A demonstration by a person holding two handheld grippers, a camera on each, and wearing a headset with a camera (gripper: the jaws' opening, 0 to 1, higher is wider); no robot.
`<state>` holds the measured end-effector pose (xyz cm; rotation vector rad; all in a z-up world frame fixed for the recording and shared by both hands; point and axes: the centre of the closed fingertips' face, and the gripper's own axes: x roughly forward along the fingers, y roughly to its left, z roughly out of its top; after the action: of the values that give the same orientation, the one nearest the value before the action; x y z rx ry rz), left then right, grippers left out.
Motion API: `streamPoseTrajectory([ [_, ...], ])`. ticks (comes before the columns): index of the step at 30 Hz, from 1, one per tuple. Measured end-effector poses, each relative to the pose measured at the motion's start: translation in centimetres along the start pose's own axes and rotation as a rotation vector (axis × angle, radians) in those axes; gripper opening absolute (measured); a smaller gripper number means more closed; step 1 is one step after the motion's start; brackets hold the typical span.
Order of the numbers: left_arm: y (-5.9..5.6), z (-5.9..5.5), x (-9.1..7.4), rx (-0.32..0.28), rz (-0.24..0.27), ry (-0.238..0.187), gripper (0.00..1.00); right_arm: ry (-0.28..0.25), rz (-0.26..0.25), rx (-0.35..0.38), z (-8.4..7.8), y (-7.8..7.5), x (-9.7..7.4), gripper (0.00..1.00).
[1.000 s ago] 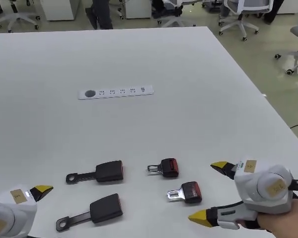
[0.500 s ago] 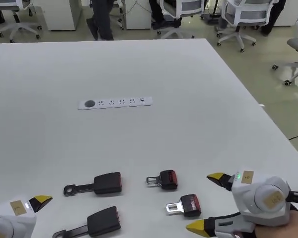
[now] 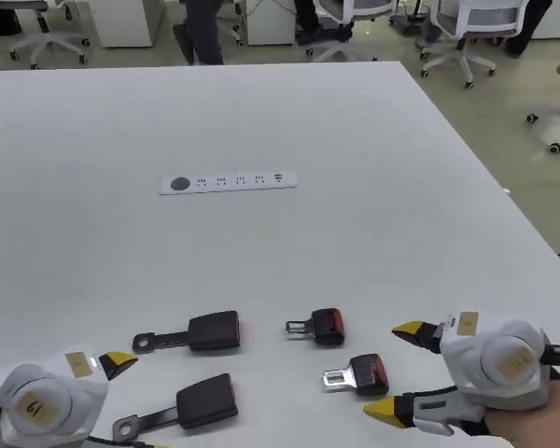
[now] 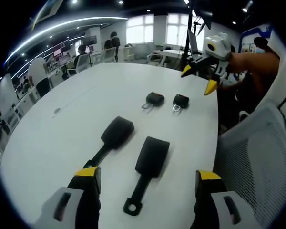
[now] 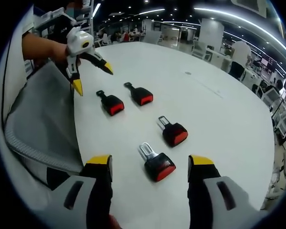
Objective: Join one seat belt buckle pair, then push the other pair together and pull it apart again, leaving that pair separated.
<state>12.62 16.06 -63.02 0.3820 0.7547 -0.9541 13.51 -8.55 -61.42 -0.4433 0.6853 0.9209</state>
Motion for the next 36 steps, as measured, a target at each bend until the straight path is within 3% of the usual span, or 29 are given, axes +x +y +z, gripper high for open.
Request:
streamPoseTrajectory([
  [3,-0.2,-0.2,0.8,0.021,-0.023,0.025,0.77,0.005,0.017,-0.044,0.1,0.0,0.8,0.6],
  [7,-1.1,0.3,1.8,0.062,-0.067,0.052,0.68,0.016,0.049,-0.072,-0.2,0.0,1.9,0.54],
  [13,-0.8,1.2,3.3,0.081,-0.081,0.046,0.63,0.052,0.075,-0.112,-1.1,-0.1,3.1,0.52],
  [20,-1.3,1.7,4.9,0.162,-0.125,0.086,0.54,0.114,0.125,-0.187,-2.1,-0.1,3.8,0.47],
  [25,-1.4,1.5,5.4,0.198,-0.144,0.113,0.47,0.147,0.154,-0.213,-2.7,-0.5,4.2,0.45],
  [32,-1.5,0.3,6.3,0.256,-0.187,0.147,0.43,0.18,0.17,-0.223,-3.7,-0.7,4.6,0.41],
  [36,-1.5,0.8,6.4,0.289,-0.197,0.132,0.41,0.198,0.19,-0.249,-4.1,-0.7,4.9,0.41],
])
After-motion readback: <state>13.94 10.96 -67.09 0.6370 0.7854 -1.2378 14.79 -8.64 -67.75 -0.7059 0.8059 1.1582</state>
